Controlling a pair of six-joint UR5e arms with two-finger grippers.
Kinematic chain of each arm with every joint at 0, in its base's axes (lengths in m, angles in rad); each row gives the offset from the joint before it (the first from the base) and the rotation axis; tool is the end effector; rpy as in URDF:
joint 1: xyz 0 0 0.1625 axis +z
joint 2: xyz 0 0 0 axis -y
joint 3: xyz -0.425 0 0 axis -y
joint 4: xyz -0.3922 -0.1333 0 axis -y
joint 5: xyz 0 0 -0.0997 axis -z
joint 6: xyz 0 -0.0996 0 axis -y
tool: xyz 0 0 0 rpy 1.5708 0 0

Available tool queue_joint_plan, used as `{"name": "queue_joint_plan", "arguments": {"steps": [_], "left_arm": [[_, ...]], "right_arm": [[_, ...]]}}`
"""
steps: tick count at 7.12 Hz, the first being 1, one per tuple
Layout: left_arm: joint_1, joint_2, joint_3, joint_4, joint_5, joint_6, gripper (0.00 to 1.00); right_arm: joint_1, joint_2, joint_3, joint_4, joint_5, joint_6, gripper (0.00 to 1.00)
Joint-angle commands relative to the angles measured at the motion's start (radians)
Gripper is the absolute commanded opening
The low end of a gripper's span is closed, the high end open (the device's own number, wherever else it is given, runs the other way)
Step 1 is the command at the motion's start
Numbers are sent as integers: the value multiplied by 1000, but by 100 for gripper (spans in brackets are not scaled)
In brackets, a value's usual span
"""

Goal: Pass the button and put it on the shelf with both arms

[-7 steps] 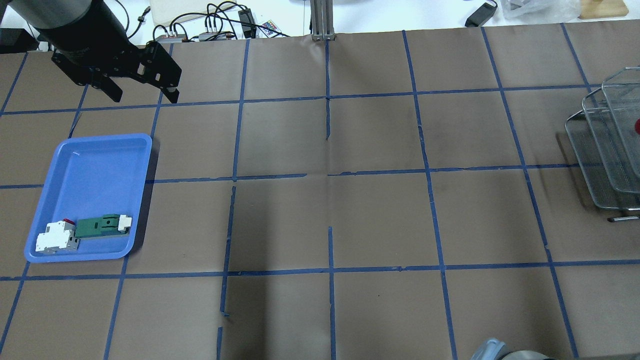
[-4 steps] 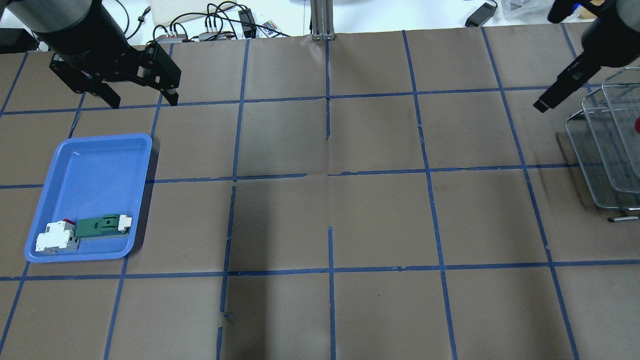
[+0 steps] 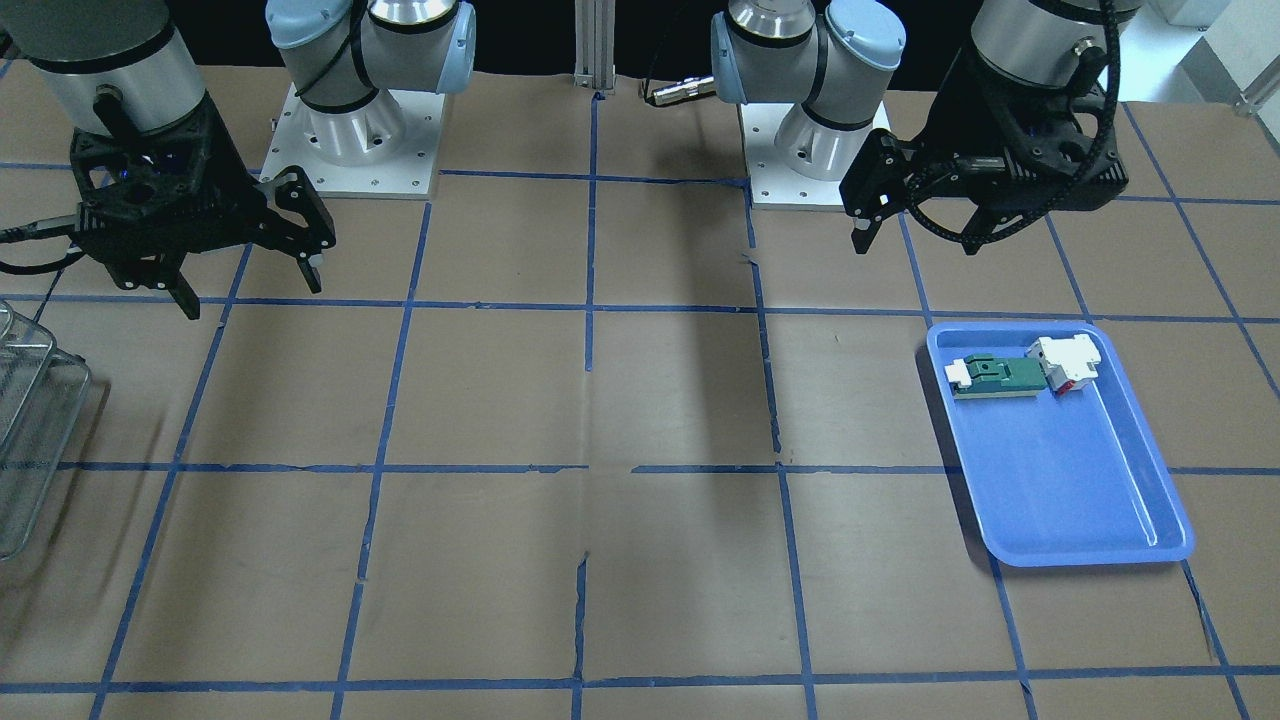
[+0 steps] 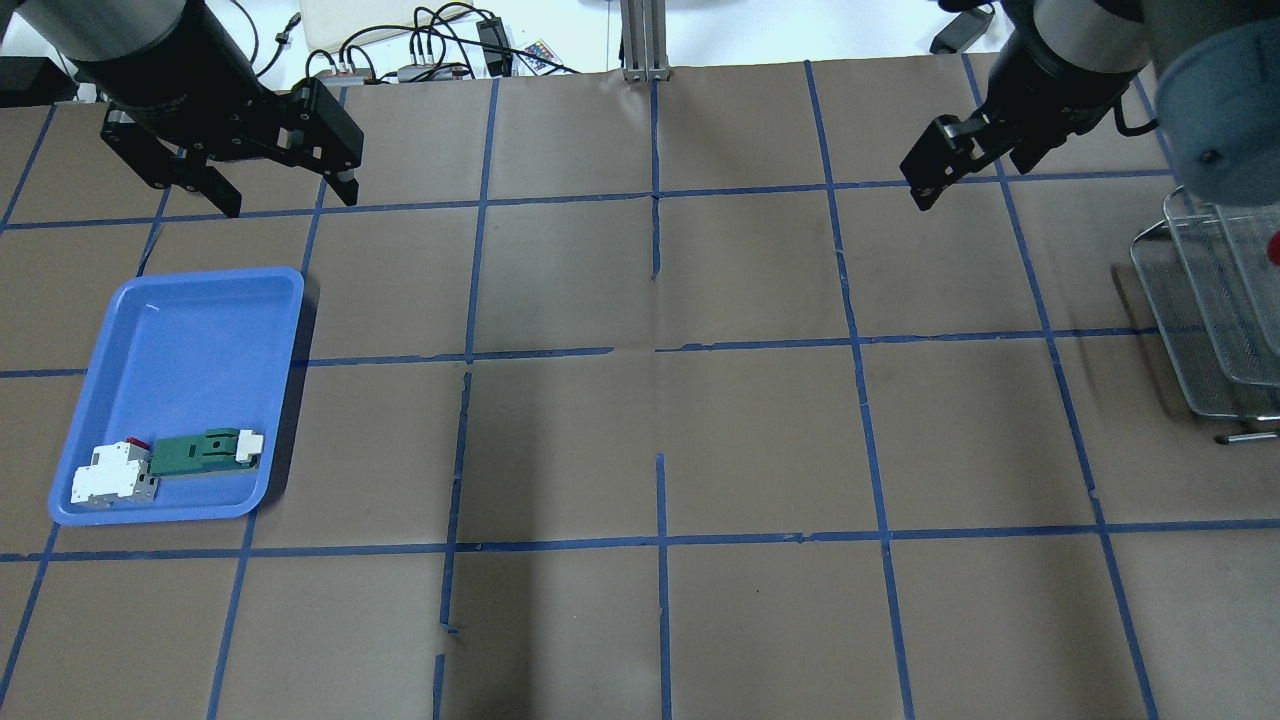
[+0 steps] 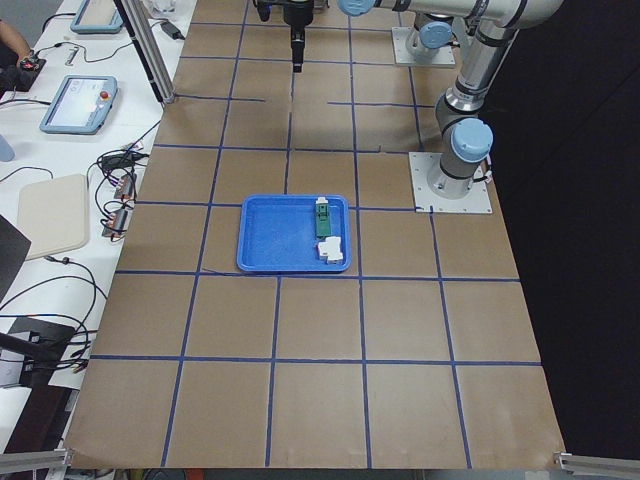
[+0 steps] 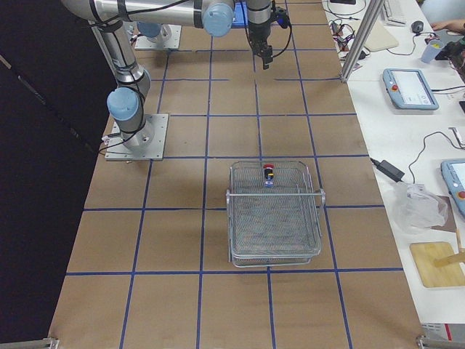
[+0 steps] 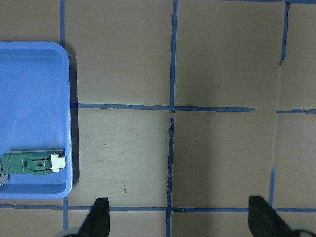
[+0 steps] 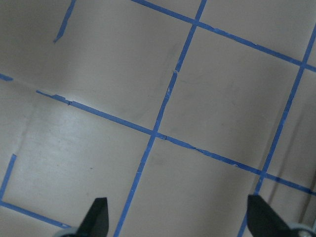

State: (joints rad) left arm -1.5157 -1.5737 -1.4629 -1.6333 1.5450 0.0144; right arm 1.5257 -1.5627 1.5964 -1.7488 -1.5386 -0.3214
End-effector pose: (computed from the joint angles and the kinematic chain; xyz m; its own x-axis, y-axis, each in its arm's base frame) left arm -0.1084 -0.5018 0.5334 -0.9989 -0.0396 0.0252 -0.0406 0.9983 -0.0428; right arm 0.1134 -0.5140 0.4901 -0.9616 -0.2739 0.0152 -0.2731 0.9508 -0.1465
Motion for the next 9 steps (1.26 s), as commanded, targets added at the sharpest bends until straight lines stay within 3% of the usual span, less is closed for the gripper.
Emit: {"name": "queue_joint_plan", "arguments": {"steps": [1, 3, 9], "left_arm": [[2, -2, 1, 3, -3, 1, 100], [0, 1, 4, 4, -5, 1, 100], [-6, -5, 3, 15, -17, 1, 100]], "right_arm": [[22, 59, -114, 131, -11, 217, 100], [83, 107, -179, 204, -65, 365, 100], [70, 102, -165, 206, -106, 375, 100]]}}
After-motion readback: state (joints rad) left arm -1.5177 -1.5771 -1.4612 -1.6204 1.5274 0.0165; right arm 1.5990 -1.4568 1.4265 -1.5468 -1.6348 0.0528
